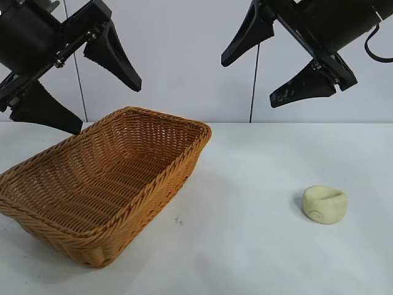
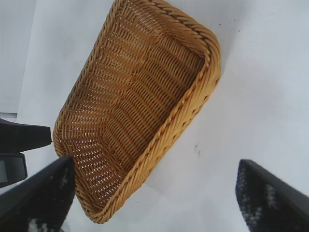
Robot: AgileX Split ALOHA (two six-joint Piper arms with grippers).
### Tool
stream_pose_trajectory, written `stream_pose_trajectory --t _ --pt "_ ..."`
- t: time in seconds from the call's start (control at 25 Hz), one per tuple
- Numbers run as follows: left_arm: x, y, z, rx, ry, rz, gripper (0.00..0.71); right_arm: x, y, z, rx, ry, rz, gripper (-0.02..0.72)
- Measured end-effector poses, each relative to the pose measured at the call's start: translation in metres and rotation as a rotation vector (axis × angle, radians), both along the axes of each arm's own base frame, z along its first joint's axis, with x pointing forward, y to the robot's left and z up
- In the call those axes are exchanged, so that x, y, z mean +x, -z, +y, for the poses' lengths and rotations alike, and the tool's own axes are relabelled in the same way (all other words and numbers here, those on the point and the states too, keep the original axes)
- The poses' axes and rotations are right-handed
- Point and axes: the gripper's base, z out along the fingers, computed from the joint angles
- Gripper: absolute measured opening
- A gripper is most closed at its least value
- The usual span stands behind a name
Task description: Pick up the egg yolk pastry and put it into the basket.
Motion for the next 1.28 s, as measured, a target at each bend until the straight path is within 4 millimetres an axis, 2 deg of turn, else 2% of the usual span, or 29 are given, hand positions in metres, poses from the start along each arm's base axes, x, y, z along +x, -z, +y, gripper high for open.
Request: stream_pose_trajectory --t 1.04,1.28 --pt "0.0000 -0.0003 -0.0004 -0.007 -0.003 0.003 0.692 0.0015 -0.0003 -0.0006 -0.003 0.013 -0.012 0.645" --pt "-0.0052 -0.0074 0.0089 -0.024 0.011 0.044 0.692 0.0017 -0.0003 -0.0007 -0.004 0.014 -0.014 0.645"
